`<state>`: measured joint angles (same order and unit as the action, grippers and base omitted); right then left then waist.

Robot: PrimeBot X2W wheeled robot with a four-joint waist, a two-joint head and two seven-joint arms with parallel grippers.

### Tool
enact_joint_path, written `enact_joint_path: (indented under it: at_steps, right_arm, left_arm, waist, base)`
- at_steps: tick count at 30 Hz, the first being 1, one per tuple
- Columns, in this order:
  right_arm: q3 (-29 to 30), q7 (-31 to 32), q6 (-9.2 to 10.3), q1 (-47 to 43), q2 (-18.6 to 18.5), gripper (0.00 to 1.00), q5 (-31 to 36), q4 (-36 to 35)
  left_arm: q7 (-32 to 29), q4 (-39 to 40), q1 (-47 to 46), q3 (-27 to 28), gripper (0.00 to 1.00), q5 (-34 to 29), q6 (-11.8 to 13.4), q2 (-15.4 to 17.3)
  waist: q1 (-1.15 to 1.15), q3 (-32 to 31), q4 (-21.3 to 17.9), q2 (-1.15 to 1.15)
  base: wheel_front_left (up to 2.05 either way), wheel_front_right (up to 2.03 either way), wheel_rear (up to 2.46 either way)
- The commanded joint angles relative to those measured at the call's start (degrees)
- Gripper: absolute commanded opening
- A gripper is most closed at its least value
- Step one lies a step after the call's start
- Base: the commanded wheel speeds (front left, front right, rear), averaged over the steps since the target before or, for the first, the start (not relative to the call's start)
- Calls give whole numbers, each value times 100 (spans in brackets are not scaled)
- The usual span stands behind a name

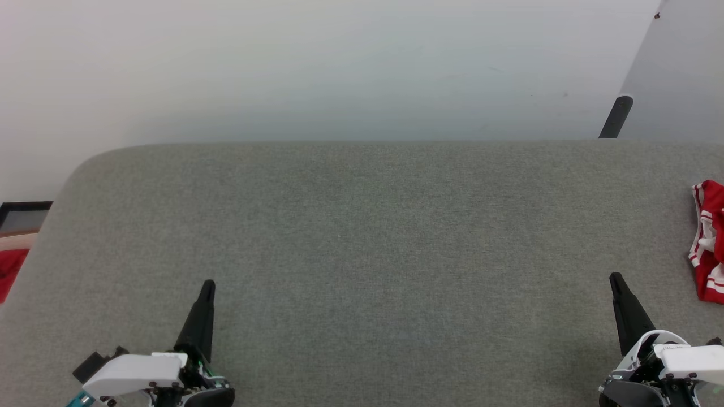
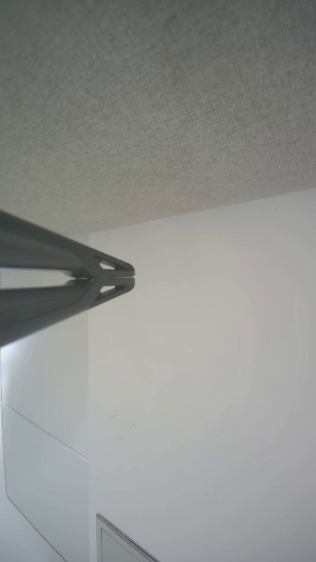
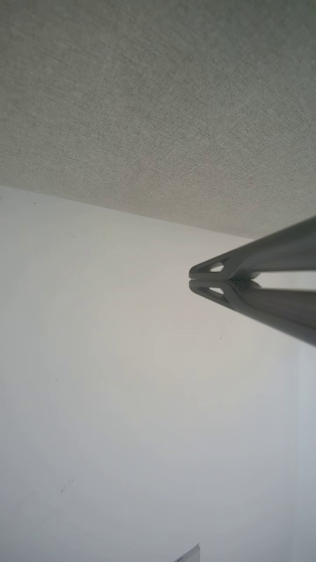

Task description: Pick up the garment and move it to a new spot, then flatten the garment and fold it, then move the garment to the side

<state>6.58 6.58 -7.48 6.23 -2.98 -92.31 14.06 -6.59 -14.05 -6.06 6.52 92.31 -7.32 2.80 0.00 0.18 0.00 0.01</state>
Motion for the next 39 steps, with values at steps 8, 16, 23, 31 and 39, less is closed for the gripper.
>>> enact_joint_path:
  at_steps: [8, 16, 23, 31, 39]
  right_arm:
    - [-2, 12, -2, 13, 22, 0, -19, 0]
    - [-3, 12, -2, 13, 22, 0, -18, 0]
    - [-3, 12, -2, 13, 22, 0, -18, 0]
    - [-3, 12, -2, 13, 22, 0, -18, 0]
    - [-3, 12, -2, 13, 22, 0, -18, 0]
  left_arm:
    - [-10, -4, -52, 0, 0, 20, -31, -1]
    - [-9, -4, -52, -1, 0, 20, -31, -1]
    - [-9, -3, -52, -1, 0, 20, -31, -1]
    - [-9, -3, -52, -1, 0, 20, -31, -1]
    - [-9, -3, -52, -1, 0, 20, -31, -1]
  waist:
    - [0, 0, 0, -1]
    - [0, 0, 0, -1]
    - [0, 0, 0, -1]
    - [0, 0, 0, -1]
    - [0, 0, 0, -1]
  base:
    - [0, 0, 0]
    - [0, 0, 0]
    - [0, 0, 0]
    - [0, 0, 0]
    - [0, 0, 0]
